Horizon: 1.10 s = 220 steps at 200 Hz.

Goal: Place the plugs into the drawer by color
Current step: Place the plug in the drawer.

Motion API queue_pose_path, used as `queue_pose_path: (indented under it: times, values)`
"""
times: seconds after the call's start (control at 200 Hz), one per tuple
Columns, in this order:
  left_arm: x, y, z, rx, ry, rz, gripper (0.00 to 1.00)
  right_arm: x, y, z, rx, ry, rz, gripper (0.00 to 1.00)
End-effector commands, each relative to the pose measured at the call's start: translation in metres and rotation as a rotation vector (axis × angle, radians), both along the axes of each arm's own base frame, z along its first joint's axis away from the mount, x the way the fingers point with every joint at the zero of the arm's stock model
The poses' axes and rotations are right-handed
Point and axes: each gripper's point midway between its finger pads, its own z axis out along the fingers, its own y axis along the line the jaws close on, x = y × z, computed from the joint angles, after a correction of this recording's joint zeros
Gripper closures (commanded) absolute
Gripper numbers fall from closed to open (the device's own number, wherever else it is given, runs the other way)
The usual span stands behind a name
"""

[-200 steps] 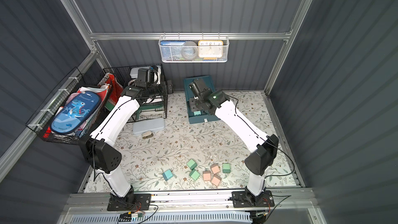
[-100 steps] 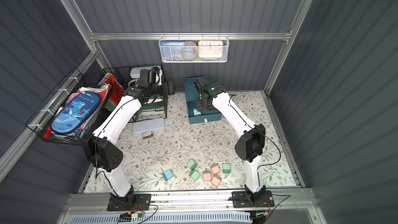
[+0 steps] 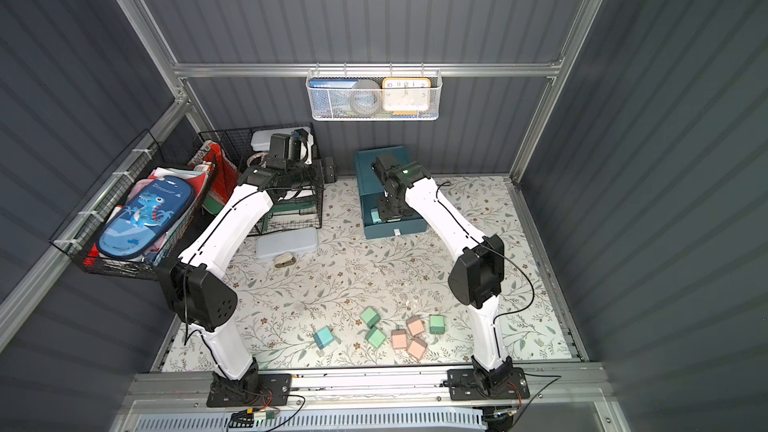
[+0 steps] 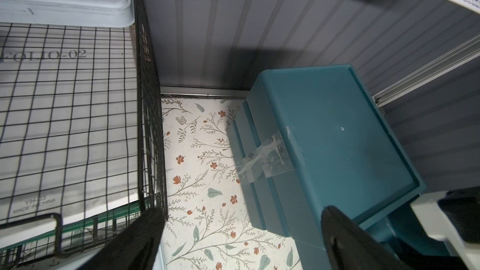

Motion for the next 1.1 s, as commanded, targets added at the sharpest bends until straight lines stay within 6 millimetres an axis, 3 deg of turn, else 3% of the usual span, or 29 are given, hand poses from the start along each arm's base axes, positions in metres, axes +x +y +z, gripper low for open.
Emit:
queue_pose_path:
  times: [0.0, 0.185, 0.42, 0.55, 0.635, 0.761, 0.881, 0.931, 1.096]
  values:
    - [-0.003, 0.002, 0.007, 0.011, -0.026, -0.013, 0.01, 0.001, 0.000, -0.005, 0.001, 0.024, 0.011, 0.67]
    - [-0.006, 0.003, 0.010, 0.016, -0.032, -0.014, 0.01, 0.003, -0.002, -0.003, -0.002, 0.024, 0.005, 0.55]
    - [-0.008, 0.004, 0.015, 0.012, -0.040, -0.014, 0.01, 0.005, -0.008, 0.019, -0.021, -0.014, 0.009, 0.43]
    - [-0.010, 0.005, 0.018, 0.012, -0.045, -0.014, 0.01, 0.005, -0.010, 0.037, -0.010, -0.047, 0.011, 0.41]
    - [-0.014, 0.004, 0.018, 0.007, -0.039, -0.025, 0.01, 0.001, -0.006, 0.064, 0.044, -0.089, 0.029, 0.41]
    - [-0.019, 0.005, 0.028, 0.001, -0.053, -0.036, 0.01, -0.018, 0.006, 0.113, 0.135, -0.194, 0.094, 0.42]
    - [-0.025, 0.006, 0.034, 0.011, -0.078, -0.057, 0.01, -0.045, 0.025, 0.132, 0.135, -0.312, 0.217, 0.43]
    - [-0.030, 0.003, 0.035, 0.009, -0.080, -0.081, 0.01, -0.060, 0.034, 0.130, 0.138, -0.343, 0.279, 0.43]
    - [-0.034, 0.005, 0.034, 0.007, -0.074, -0.077, 0.01, -0.104, 0.052, 0.092, 0.131, -0.358, 0.421, 0.49]
